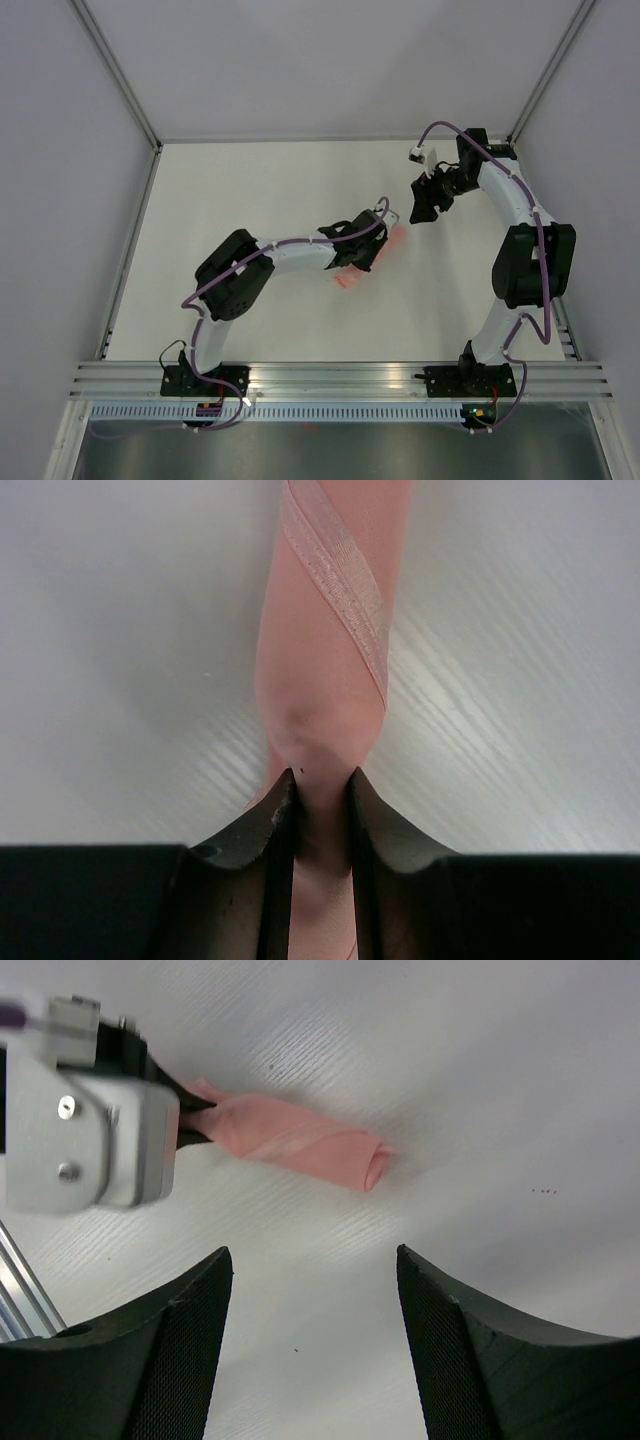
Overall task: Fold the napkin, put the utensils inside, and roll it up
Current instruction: Roll the napkin with the utensil
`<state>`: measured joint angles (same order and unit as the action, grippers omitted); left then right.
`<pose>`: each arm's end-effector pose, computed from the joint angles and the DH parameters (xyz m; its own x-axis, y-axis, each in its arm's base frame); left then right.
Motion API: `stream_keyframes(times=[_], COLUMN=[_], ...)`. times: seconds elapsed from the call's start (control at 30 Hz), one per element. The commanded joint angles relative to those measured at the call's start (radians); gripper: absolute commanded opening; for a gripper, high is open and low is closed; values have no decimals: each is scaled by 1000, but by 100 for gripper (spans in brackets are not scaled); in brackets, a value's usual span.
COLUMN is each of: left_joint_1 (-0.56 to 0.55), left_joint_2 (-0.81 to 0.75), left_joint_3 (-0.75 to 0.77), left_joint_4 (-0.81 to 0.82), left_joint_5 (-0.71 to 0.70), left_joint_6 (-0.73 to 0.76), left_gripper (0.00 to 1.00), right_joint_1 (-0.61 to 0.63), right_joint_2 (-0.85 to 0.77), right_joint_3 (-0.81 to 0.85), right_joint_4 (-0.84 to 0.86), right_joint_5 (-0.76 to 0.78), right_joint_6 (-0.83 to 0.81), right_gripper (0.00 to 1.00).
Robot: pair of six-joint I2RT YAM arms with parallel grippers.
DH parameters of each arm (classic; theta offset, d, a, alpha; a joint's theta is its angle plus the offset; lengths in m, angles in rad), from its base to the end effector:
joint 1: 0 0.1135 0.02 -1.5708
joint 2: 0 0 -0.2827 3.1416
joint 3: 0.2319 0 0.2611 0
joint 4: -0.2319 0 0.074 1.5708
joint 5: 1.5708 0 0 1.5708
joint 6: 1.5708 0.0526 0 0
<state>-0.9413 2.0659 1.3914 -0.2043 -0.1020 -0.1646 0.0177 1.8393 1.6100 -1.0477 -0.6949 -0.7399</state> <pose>0.2815 -0.3775 0.1532 -0.5727 0.5094 -0.6423 0.6813 0.7315 -0.0272 0.3886 0.0406 0.2772 -0.5726 -0.5281 -0.6271 -0.7922 0.5534 0.2574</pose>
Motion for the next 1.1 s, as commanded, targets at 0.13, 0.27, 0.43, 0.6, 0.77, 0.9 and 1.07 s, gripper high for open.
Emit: stream_keyframes(times=[0.13,0.27,0.43,0.6,0.77,0.9,1.07], left_joint_1=[153,190,213,240,259,259,259], left_joint_2=[125,161,236,309,344,361,364], left_joint_3=[18,110,277,382,419,455,462], left_joint_4=[-380,-457,-556,-613,-613,-615,-615], left_joint_5=[-39,-18,-2,31,77,87,97], left_joint_6=[-164,-205,-245,-317,-412,-450,-454], left_gripper=[24,25,25,26,27,31,36], right_joint_1=[-12,-12,-12,-12,-12,-12,-10], right_joint_2=[-40,-34,-29,-28,-26,-25,-23], right_joint_3=[22,27,18,2,-9,-9,-4], right_joint_4=[-37,-48,-67,-84,-90,-98,-103], right_joint_5=[-68,-86,-106,-112,-114,-118,-118], right_joint_6=[-23,-30,-53,-72,-79,-81,-79], right_gripper=[72,73,73,73,73,73,73])
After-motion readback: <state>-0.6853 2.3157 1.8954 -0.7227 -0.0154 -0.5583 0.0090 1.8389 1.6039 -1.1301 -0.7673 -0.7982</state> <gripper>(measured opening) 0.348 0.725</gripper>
